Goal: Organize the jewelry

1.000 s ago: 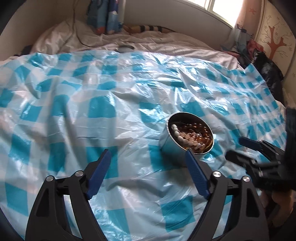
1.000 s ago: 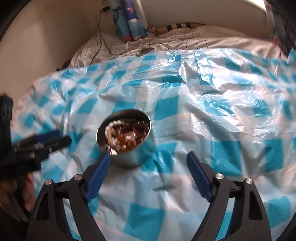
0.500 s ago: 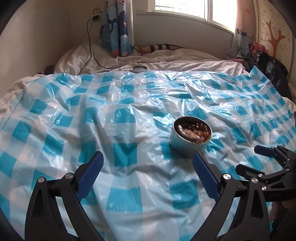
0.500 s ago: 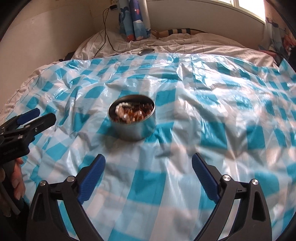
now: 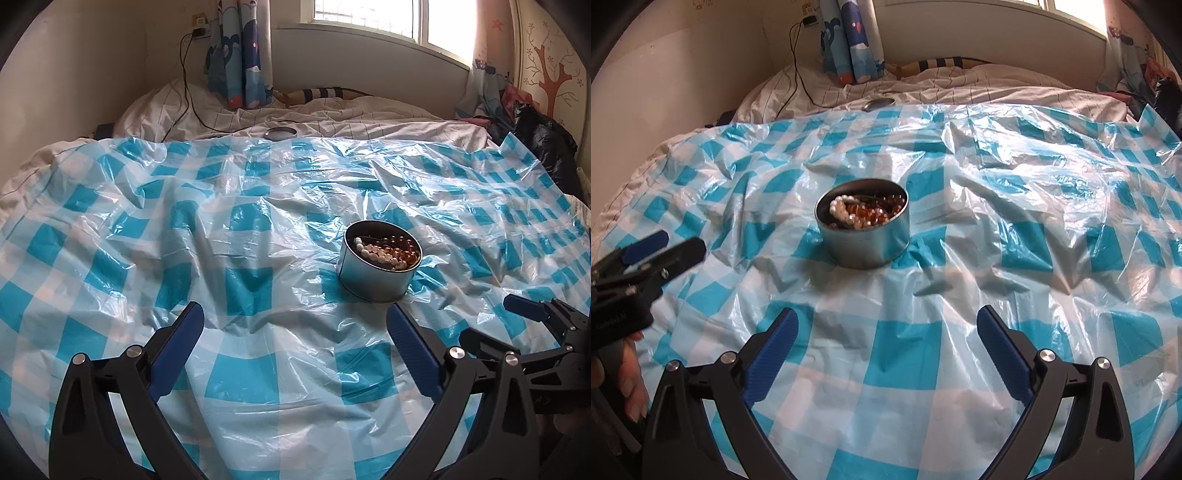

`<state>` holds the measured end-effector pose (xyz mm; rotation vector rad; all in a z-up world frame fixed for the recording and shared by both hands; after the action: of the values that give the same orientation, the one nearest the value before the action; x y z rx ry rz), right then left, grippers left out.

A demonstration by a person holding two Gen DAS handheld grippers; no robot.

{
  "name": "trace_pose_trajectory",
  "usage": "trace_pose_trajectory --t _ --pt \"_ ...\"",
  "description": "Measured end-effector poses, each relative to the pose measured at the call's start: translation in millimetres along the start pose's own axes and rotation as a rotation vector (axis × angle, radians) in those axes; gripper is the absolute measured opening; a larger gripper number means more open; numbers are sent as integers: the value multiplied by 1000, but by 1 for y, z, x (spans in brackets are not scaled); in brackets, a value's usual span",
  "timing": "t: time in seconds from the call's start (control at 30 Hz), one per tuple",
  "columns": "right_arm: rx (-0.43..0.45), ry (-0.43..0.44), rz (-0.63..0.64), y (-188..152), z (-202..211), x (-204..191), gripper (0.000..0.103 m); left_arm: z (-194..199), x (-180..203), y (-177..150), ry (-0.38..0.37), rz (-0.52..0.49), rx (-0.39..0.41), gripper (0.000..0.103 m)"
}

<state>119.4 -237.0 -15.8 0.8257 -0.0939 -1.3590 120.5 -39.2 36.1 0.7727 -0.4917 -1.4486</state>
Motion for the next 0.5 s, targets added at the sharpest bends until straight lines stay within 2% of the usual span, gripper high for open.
trace_pose_trajectory --t 0.5 --pt "11 -4 -29 2 -1 6 96 2 16 0 -10 -34 50 95"
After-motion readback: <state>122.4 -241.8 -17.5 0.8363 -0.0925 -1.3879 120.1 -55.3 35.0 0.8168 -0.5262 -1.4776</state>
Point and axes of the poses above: each gripper's, at about its wrist camera, not at the fingertips, and z roughly against the way its jaws point, x to its right, y to its top, the point moved 2 cm from there along -z, roughly the way its jaws point, and after that the axes turned 12 degrees about y, right-handed, at the moved point
